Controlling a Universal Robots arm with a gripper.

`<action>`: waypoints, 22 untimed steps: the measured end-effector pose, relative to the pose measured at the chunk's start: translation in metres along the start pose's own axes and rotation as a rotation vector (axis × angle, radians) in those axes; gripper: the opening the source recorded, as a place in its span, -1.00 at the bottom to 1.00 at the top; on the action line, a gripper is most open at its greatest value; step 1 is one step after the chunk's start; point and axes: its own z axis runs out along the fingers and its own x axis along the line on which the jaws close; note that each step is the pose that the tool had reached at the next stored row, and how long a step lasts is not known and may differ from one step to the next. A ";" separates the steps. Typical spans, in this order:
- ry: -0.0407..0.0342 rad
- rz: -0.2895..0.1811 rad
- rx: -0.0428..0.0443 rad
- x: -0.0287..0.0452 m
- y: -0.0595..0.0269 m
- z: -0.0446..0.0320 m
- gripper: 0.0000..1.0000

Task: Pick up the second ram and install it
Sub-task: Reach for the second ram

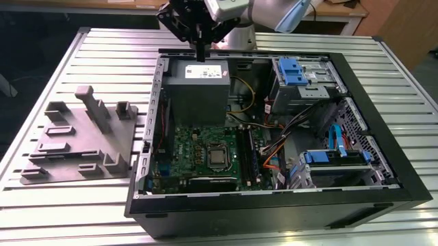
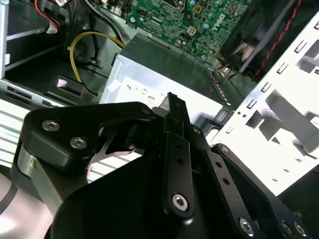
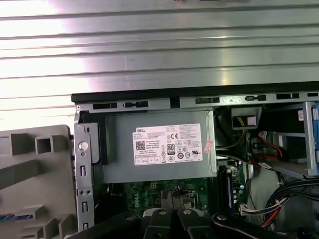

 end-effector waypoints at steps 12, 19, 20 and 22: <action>0.0000 0.000 0.0000 0.0387 -0.0029 0.0000 -0.80; -0.0001 0.000 -0.0001 0.0626 -0.0048 0.0008 -0.80; 0.0000 0.000 0.0000 0.0661 -0.0051 0.0009 -0.80; 0.0000 0.000 0.0000 0.0740 -0.0057 0.0012 -0.80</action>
